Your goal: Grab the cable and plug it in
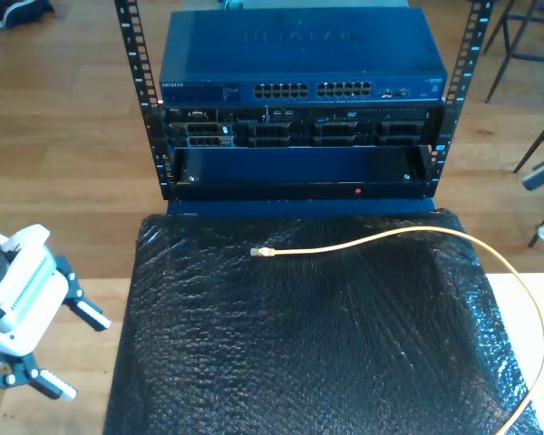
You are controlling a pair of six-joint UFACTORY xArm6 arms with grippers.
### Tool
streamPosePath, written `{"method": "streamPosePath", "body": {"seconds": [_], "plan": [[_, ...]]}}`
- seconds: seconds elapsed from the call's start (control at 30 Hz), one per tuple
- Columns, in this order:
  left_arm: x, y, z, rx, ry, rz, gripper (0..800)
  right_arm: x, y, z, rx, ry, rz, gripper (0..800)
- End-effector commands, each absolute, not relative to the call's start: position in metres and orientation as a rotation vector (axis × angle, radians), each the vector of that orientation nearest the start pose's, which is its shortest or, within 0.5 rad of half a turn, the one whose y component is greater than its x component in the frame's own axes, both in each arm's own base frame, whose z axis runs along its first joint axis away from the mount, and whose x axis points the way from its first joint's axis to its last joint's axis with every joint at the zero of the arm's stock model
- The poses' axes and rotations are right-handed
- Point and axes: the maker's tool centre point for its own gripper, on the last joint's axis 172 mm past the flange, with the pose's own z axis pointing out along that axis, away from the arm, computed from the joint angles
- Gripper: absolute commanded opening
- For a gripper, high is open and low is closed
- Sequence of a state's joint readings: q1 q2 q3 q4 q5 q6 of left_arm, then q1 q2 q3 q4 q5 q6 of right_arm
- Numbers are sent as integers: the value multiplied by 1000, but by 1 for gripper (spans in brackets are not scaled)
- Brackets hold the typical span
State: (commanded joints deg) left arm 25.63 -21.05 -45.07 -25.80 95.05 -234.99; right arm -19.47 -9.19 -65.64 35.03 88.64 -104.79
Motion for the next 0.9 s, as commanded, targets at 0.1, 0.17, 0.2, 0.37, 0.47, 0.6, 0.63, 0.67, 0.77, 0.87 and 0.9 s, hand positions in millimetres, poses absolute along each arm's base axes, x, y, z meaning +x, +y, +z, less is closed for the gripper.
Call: {"method": "streamPosePath", "body": {"seconds": [0.1,0.17,0.2,0.37,0.47,0.6,0.63,0.67,0.77,0.87,0.9], "plan": [[277,-11,237,1738,-1849,375,800,419,28,305,-1976,-1694,-576,794],[282,-17,236,1758,-1850,357,800,426,35,304,-1982,-1691,-582,796],[285,-19,235,1777,-1846,352,800,430,39,305,-1987,-1693,-585,796],[302,-21,233,1872,-1823,342,800,444,52,307,-1982,-1727,-595,794],[308,-25,233,1895,-1823,338,800,450,58,308,-1994,-1735,-604,794],[315,-23,233,1956,-1789,338,800,460,76,304,-1983,-1774,-613,794],[318,-22,233,1972,-1781,340,800,461,79,304,-1984,-1778,-616,794],[320,-21,232,1983,-1778,343,800,463,82,302,-1987,-1780,-617,794],[321,-20,230,1994,-1774,348,800,469,96,294,-1972,-1803,-610,794],[324,-21,231,1997,-1768,359,800,476,107,289,-1970,-1828,-622,794],[326,-23,234,1994,-1762,377,800,478,109,285,-1972,-1831,-622,793]]}}
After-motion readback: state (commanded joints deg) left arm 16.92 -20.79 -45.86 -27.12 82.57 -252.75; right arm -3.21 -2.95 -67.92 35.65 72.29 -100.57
